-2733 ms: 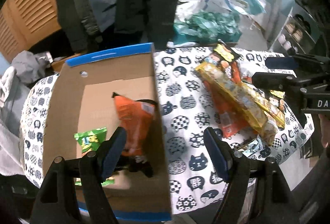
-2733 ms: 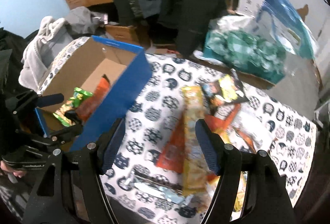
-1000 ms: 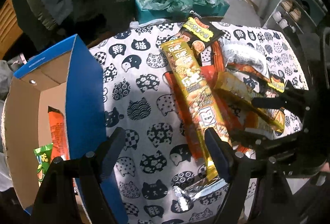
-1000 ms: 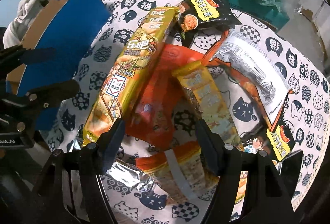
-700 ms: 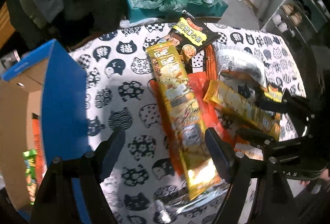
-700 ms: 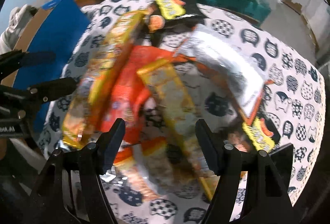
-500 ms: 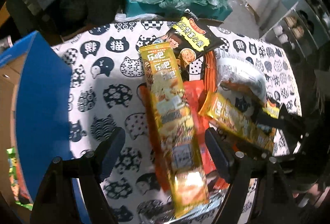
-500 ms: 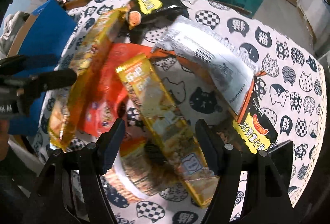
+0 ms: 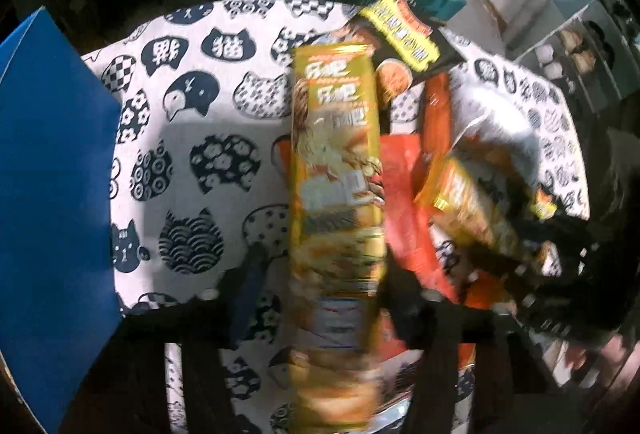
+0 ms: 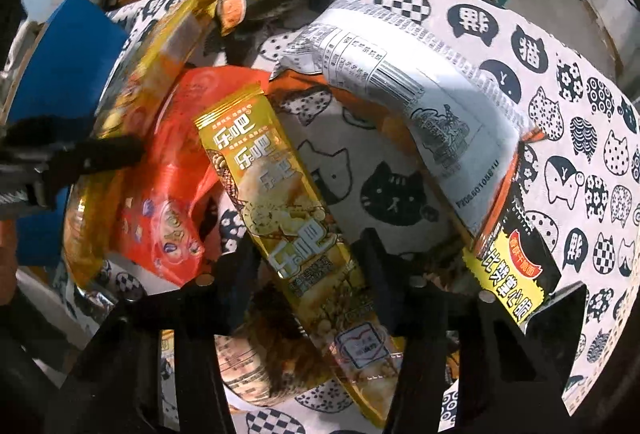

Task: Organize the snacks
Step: 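Grasp a yellow stick-snack packet with the left tool while the right tool grasps another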

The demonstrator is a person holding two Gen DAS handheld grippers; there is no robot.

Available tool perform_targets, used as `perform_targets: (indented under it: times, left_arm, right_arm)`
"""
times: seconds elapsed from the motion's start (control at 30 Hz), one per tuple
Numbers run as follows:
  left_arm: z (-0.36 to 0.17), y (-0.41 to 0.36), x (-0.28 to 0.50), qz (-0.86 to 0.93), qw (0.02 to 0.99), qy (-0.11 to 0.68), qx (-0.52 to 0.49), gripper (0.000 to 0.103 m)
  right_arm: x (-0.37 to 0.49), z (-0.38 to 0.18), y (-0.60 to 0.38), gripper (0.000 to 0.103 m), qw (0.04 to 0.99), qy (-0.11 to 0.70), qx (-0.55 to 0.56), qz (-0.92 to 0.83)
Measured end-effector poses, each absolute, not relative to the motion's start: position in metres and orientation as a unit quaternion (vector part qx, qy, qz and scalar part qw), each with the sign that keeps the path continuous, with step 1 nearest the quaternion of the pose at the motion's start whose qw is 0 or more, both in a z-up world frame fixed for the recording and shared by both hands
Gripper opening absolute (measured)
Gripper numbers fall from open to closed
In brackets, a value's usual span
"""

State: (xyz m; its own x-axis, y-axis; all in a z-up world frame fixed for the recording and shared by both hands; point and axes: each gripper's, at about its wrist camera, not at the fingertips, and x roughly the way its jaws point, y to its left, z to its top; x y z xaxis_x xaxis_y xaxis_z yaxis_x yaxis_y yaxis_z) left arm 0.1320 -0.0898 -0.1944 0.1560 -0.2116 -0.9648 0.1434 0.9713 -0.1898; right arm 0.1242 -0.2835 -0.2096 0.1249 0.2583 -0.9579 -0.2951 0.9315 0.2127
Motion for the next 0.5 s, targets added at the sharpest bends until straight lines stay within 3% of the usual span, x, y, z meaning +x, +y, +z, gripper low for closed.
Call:
perform_targets:
  times: [0.1, 0.17, 0.3, 0.4, 0.47, 0.5]
  left_arm:
    - [-0.196, -0.087, 0.132, -0.123, 0.763, 0.634, -0.031, 0.055]
    - [-0.197, -0.086, 0.135, -0.123, 0.763, 0.633, -0.037, 0.065]
    - [-0.198, -0.087, 0.138, -0.133, 0.767, 0.626, -0.038, 0.065]
    - [-0.197, -0.087, 0.137, -0.150, 0.769, 0.620, -0.043, 0.049]
    - [-0.195, -0.086, 0.137, -0.150, 0.771, 0.617, -0.047, 0.032]
    - [-0.194, -0.085, 0.137, -0.148, 0.772, 0.617, -0.044, 0.032]
  right_arm:
    - [0.127, -0.213, -0.286, 0.049, 0.751, 0.636, -0.018, 0.177]
    - [0.128, -0.216, -0.283, 0.050, 0.750, 0.637, -0.019, 0.176]
    - [0.129, -0.221, -0.277, 0.052, 0.755, 0.632, -0.038, 0.171]
    - [0.128, -0.222, -0.272, 0.050, 0.759, 0.626, -0.055, 0.171]
    - [0.126, -0.222, -0.268, 0.040, 0.760, 0.623, -0.073, 0.169]
    - [0.125, -0.221, -0.267, 0.036, 0.760, 0.622, -0.078, 0.170]
